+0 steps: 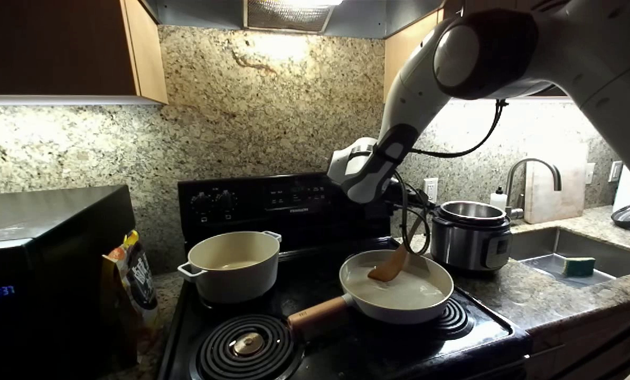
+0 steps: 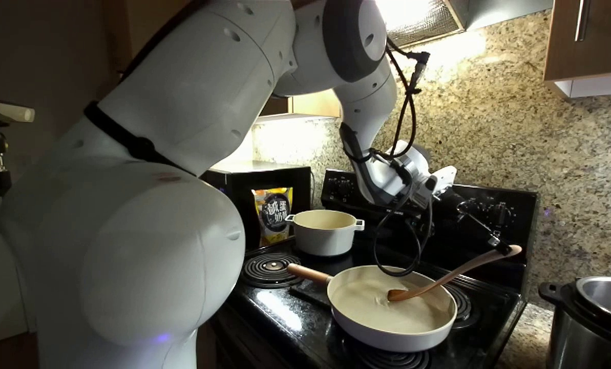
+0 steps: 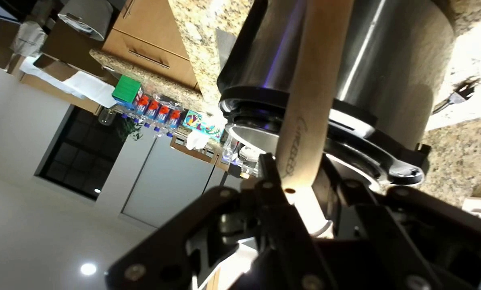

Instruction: Use the spatula to stir the water

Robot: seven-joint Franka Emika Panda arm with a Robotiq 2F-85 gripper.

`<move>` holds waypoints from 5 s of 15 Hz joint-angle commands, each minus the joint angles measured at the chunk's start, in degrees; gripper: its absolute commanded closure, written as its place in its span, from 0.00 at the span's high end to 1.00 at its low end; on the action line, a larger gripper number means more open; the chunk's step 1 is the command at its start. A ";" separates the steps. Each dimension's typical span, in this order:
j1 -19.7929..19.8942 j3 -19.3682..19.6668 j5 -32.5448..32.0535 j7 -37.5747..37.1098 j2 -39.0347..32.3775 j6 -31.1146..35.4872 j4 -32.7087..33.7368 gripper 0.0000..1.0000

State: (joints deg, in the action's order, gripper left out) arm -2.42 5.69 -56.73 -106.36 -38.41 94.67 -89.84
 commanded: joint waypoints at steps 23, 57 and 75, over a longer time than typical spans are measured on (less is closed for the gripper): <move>-0.47 -0.18 -3.45 -11.35 9.09 1.70 -19.36 0.11; 6.07 -0.28 -0.69 6.33 10.59 11.18 -13.94 0.11; -4.22 -2.78 -9.17 -4.28 5.57 7.96 -14.01 0.11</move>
State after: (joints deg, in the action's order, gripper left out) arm -7.57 3.80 -63.64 -109.33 -36.56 100.00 -98.35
